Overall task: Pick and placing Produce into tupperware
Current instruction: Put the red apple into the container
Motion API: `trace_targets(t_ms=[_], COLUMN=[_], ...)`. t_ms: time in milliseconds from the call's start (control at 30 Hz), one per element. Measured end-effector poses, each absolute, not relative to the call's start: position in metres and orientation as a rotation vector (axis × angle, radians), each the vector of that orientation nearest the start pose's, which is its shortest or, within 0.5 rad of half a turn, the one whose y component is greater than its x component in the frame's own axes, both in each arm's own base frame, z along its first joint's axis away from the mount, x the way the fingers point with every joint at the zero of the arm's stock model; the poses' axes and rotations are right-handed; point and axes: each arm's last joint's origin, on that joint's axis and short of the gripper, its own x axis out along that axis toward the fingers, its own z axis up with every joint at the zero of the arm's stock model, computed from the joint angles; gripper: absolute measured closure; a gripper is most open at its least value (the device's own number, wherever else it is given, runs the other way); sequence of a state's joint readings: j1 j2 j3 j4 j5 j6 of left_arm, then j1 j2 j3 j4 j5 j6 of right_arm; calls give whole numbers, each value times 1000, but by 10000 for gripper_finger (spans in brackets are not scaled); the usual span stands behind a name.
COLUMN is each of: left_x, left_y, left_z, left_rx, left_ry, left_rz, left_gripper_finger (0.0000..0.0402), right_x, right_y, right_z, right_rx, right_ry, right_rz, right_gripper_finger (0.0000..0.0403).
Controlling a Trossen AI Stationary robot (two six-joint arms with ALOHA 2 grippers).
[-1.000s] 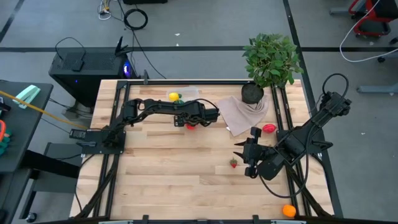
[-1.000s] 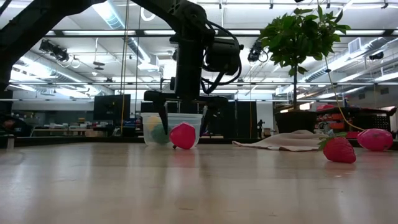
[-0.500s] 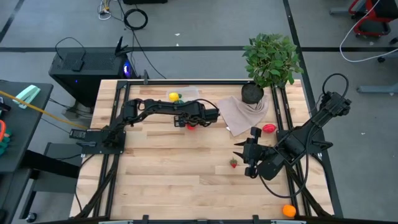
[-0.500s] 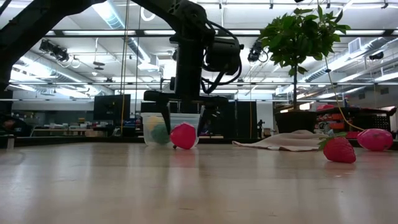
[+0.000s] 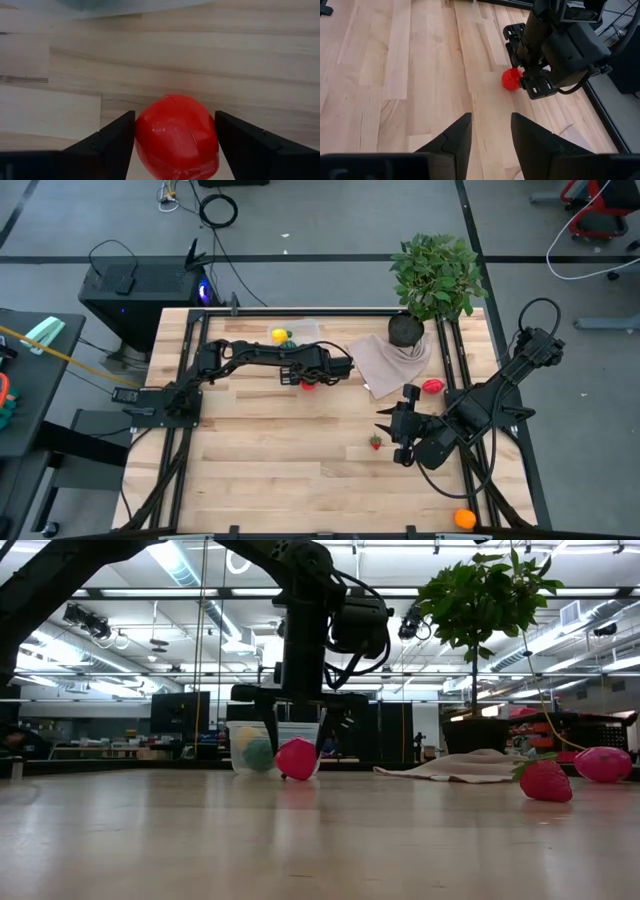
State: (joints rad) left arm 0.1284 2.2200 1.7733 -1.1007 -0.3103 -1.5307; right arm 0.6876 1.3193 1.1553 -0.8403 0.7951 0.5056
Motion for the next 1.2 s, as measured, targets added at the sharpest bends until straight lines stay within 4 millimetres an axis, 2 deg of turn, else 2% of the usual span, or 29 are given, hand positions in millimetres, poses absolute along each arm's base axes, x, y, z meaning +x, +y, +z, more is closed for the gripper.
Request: trace_targets(t_ms=[300,633,833,1200], left_x=[424,426,418,399], left_y=[61,36,35,38], left_z=[167,174,199,259], left_rx=[-1013,-975,-956,-929], left_ry=[983,1050,984,781], left_rz=[1361,1256,1256,1234], left_gripper_finger=[131,130,140,143], right_x=[209,209,208,208], right_y=[145,145,144,144], right_z=[304,304,304,303], right_rx=[-197,-199,-206,-208], right_ry=[680,681,687,689], right_rz=[-275,-275,-275,-276], right_gripper_finger=[259,259,259,259])
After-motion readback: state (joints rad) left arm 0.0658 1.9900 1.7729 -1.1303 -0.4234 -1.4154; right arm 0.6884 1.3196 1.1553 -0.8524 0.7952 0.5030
